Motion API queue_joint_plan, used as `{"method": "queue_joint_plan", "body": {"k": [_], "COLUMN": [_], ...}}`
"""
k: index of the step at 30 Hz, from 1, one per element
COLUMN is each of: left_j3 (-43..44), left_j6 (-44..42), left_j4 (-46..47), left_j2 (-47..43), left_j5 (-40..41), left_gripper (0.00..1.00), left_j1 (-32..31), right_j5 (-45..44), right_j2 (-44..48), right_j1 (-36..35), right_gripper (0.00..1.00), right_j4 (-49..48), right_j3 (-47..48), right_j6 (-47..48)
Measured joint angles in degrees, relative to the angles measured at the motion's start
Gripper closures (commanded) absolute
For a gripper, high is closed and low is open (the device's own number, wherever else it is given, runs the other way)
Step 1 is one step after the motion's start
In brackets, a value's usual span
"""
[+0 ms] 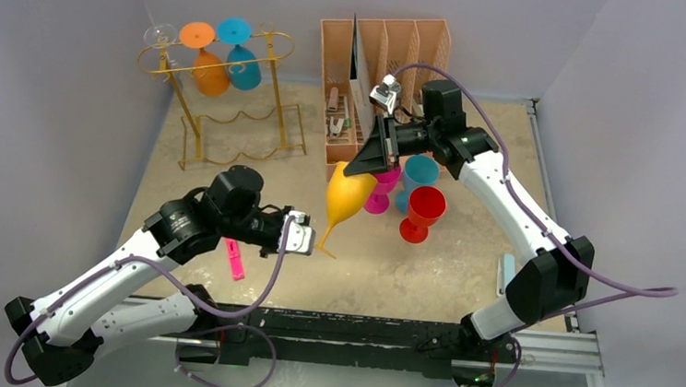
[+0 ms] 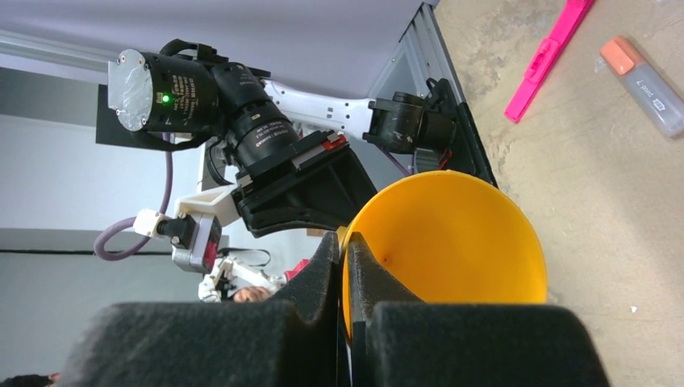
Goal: Take the wine glass off the wine glass rack
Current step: Place the wine glass at the center of the board.
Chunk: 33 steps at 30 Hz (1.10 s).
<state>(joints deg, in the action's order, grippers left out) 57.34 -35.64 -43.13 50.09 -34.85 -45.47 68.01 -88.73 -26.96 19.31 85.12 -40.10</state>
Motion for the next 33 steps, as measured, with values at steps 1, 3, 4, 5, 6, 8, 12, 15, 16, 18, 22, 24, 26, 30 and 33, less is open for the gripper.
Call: {"method": "queue_joint_plan", "body": {"k": [1, 3, 4, 5, 6, 8, 12, 15, 16, 18, 22, 24, 26, 30, 33], "left_j3": [-0.1, -0.2, -0.3, -0.4, -0.4, -0.4, -0.3, -0.3, -0.3, -0.3, -0.3, -0.2, 0.3, 0.4, 0.4], "left_j6": [0.0, 0.6, 0.9, 1.6, 1.9, 2.6, 3.6, 3.7, 3.8, 4.6, 6.5, 7.2, 8.1, 10.7, 13.9], "left_j4": [0.2, 0.3, 0.3, 0.3, 0.4, 0.7, 0.9, 0.8, 0.8, 0.8, 0.8, 0.3, -0.5, -0.8, 0.2], "left_j2": [-0.2, -0.6, -0.7, -0.8, -0.7, -0.7, -0.3, -0.2, -0.3, -0.6, -2.1, -2.6, -2.9, -3.5, -3.9], "left_j5": [0.2, 1.0, 1.5, 2.1, 2.5, 2.8, 3.1, 3.3, 3.4, 3.7, 4.3, 4.3, 4.5, 6.8, 10.3], "left_gripper": [0.89, 0.81, 0.77, 0.72, 0.68, 0.63, 0.56, 0.52, 0.5, 0.47, 0.36, 0.3, 0.28, 0.22, 0.11], "left_j1": [0.0, 0.0, 0.0, 0.0, 0.0, 0.0, 0.1, 0.1, 0.1, 0.1, 0.1, 0.1, 0.1, 0.1, 0.1], "right_j5": [0.0, 0.1, 0.1, 0.1, 0.1, 0.1, 0.1, 0.0, -0.2, -1.0, -2.7, -4.0, -5.5, -9.3, -12.5], "right_j2": [0.0, 0.2, 0.4, 0.8, 1.2, 2.2, 3.4, 3.6, 3.7, 3.6, 3.7, 3.7, 3.8, 4.7, 5.8], "right_j1": [0.0, 0.0, 0.0, 0.0, 0.0, 0.0, -0.2, -0.3, -0.4, -0.4, -0.4, -0.4, -0.5, -0.8, -0.9], "right_gripper": [1.0, 1.0, 1.0, 1.0, 1.0, 1.0, 1.0, 1.0, 1.0, 1.0, 1.0, 1.0, 1.0, 1.0, 1.0], "right_j4": [0.0, -0.1, -0.1, -0.1, -0.2, 0.0, 0.1, 0.8, 1.3, 2.7, 6.4, 8.6, 10.5, 13.8, 16.2], "right_j3": [0.0, -0.1, -0.3, -0.6, -0.8, -1.3, -1.8, -1.9, -1.9, -1.9, -1.9, -1.9, -1.9, -1.9, -1.9], "right_j6": [0.0, 0.0, 0.0, 0.0, 0.0, 0.0, 0.5, 1.1, 1.4, 2.5, 5.6, 7.3, 9.0, 11.9, 14.2]}}
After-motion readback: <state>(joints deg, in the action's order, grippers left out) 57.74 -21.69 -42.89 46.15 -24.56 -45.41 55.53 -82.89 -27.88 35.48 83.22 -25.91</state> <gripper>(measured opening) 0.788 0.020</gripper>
